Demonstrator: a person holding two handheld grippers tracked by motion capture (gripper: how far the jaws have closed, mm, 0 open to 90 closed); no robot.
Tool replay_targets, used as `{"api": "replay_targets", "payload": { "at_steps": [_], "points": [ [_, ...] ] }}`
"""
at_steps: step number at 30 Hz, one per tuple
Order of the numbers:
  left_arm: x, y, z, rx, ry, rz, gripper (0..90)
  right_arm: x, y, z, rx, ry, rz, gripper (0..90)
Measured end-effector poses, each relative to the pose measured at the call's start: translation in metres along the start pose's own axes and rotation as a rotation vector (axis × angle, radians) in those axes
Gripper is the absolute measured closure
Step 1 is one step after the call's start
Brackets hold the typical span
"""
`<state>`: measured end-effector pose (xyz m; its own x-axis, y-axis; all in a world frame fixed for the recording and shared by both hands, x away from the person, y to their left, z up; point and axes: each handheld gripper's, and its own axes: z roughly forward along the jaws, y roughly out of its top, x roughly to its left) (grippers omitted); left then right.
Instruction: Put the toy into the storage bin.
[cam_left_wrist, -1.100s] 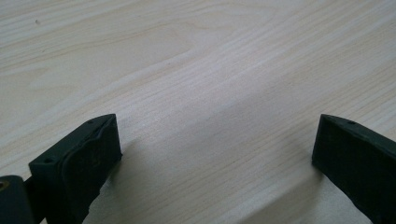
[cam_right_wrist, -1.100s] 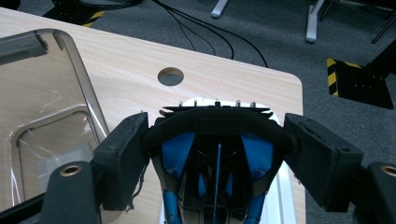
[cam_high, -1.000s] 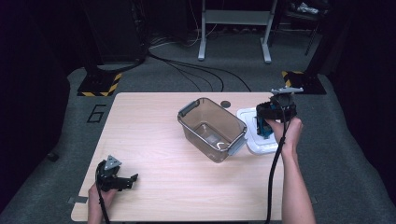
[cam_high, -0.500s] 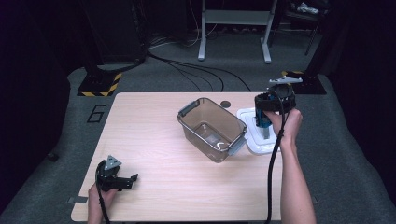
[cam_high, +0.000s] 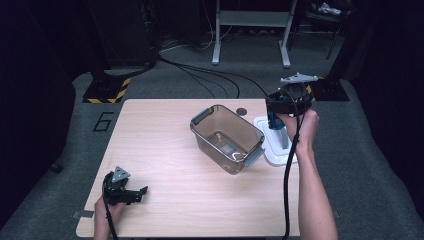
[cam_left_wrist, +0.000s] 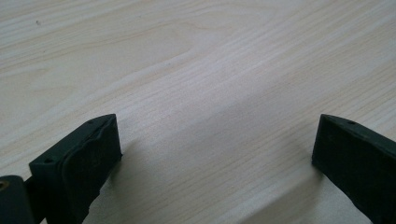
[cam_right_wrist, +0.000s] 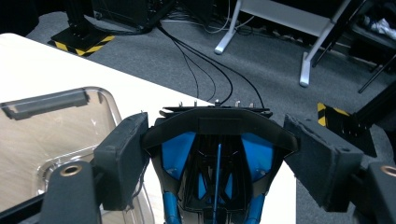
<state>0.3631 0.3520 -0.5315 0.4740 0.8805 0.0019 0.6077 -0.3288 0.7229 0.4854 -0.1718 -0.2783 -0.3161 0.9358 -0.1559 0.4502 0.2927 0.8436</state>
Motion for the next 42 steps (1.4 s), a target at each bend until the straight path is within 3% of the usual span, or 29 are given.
{"api": "replay_targets", "payload": {
  "at_steps": [9,21,32,41,42],
  "points": [
    [0.0,0.0,0.0,0.0,0.0,0.0,1.3,0.02,0.013,-0.008,-0.033,0.049,-0.037,24.1],
    [0.0,0.0,0.0,0.0,0.0,0.0,1.3,0.055,0.022,-0.013,-0.06,0.154,-0.08,24.1],
    [0.0,0.0,0.0,-0.002,0.001,0.002,1.3,0.072,0.014,-0.003,-0.046,0.233,-0.08,24.1],
    [0.0,0.0,0.0,-0.003,0.001,0.002,1.2,0.078,0.002,0.007,-0.025,0.263,-0.081,24.1],
    [0.0,0.0,0.0,-0.003,0.002,0.004,1.3,0.08,-0.001,0.009,-0.02,0.265,-0.065,24.1]
  ]
}}
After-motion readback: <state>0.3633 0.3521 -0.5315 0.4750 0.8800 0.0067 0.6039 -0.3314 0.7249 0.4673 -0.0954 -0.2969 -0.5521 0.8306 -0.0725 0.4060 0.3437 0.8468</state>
